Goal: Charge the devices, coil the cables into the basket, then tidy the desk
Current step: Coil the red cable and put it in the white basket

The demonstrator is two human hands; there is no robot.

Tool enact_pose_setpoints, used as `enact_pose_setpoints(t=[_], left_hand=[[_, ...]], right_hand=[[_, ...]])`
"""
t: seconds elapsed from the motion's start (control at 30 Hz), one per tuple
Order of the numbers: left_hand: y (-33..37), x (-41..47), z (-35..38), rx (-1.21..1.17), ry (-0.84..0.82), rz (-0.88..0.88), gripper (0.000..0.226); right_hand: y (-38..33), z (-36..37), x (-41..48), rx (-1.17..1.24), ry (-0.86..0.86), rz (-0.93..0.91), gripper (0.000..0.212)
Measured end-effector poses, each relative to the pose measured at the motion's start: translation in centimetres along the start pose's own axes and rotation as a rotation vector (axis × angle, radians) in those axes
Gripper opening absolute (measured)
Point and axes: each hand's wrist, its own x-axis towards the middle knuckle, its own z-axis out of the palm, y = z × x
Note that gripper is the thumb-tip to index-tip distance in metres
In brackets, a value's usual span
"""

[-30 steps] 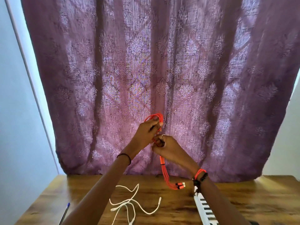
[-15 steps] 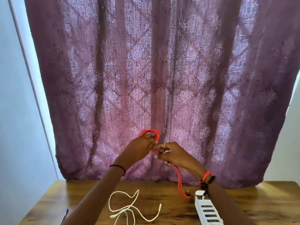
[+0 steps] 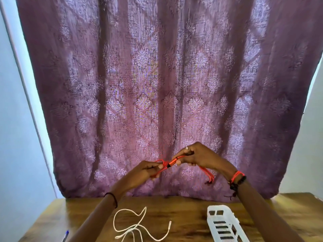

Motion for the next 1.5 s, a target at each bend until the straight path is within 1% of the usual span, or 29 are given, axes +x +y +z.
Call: enact_pose_setpoints(t=[0.07, 0.17, 0.3, 0.4, 0.47, 0.53, 0.6, 0.63, 0.67, 0.7, 0.77, 0.83, 0.97, 1.07, 1.13, 1.23, 1.37, 1.43, 1.5], left_hand=[[0.1, -0.2, 0.3, -0.087, -0.002, -0.033, 0.021], [0.5, -0.6, 0.8, -0.211, -0.037, -0.053, 0.025], [0.8, -0.6, 1.7, -0.436, -0.071, -0.047, 0.031], [0.8, -0.5, 2.5, -0.623, -0.041, -0.061, 0.033], [0.7, -0.4, 2.9, -0.729, -0.005, -0.088, 0.037], [0.5, -0.2, 3.2, -0.819, 0.027, -0.098, 0.037], [0.3, -0.1, 3.5, -0.871, 0.055, -0.091, 0.032], [0.3, 0.0, 3.7, -0.886, 0.07, -0.09, 0.031], [0.3, 0.0, 3.8, -0.899, 0.084, -0.095, 0.03], [0.3, 0.0, 3.9, -0.915, 0.094, -0.1, 0.03], [0.2, 0.2, 4.0, -0.956, 0.101, -0.113, 0.031], [-0.1, 0.5, 3.9, -0.993, 0.107, -0.137, 0.033], [-0.8, 0.8, 3.4, -1.021, 0.112, -0.146, 0.033], [-0.9, 1.0, 3.0, -1.065, 0.077, -0.127, 0.056], [-0.8, 1.2, 2.9, -1.1, 0.063, -0.122, 0.065], [-0.5, 1.3, 2.7, -1.119, 0.02, -0.112, 0.06], [-0.3, 1.2, 2.8, -1.118, -0.055, -0.119, 0.06], [-0.2, 1.1, 2.8, -1.115, -0.074, -0.117, 0.056], [0.0, 1.0, 2.9, -1.108, -0.078, -0.118, 0.053]], right_hand=[[0.0, -0.6, 0.1, 0.037, 0.028, -0.003, 0.017], [0.3, -1.0, 0.2, 0.101, 0.054, -0.024, 0.018], [1.2, -0.5, 0.8, 0.107, 0.127, -0.061, 0.024], [2.0, 0.6, 1.2, 0.158, 0.187, -0.08, 0.025], [2.4, 1.5, 1.5, 0.187, 0.27, -0.095, 0.024], [3.0, 2.5, 1.9, 0.062, 0.442, -0.129, 0.019], [4.0, 3.6, 2.2, -0.191, 0.654, -0.163, 0.016], [4.4, 4.1, 2.3, -0.313, 0.736, -0.16, 0.019], [4.7, 4.7, 2.3, -0.382, 0.78, -0.146, 0.023], [4.8, 5.2, 2.3, -0.391, 0.792, -0.131, 0.029], [4.4, 5.9, 2.1, -0.299, 0.75, -0.106, 0.037], [3.9, 6.4, 1.9, -0.212, 0.697, -0.074, 0.039], [3.6, 6.7, 1.7, -0.119, 0.582, -0.006, 0.024], [3.3, 6.7, 1.6, -0.129, 0.472, -0.014, 0.035], [2.8, 6.6, 1.6, -0.136, 0.397, 0.001, 0.036], [2.7, 6.7, 1.8, -0.166, 0.412, 0.0, 0.037], [2.6, 6.9, 1.8, -0.107, 0.38, 0.028, 0.034], [2.8, 7.1, 2.2, -0.081, 0.387, 0.059, 0.039], [3.0, 7.3, 2.4, -0.022, 0.389, 0.087, 0.033]])
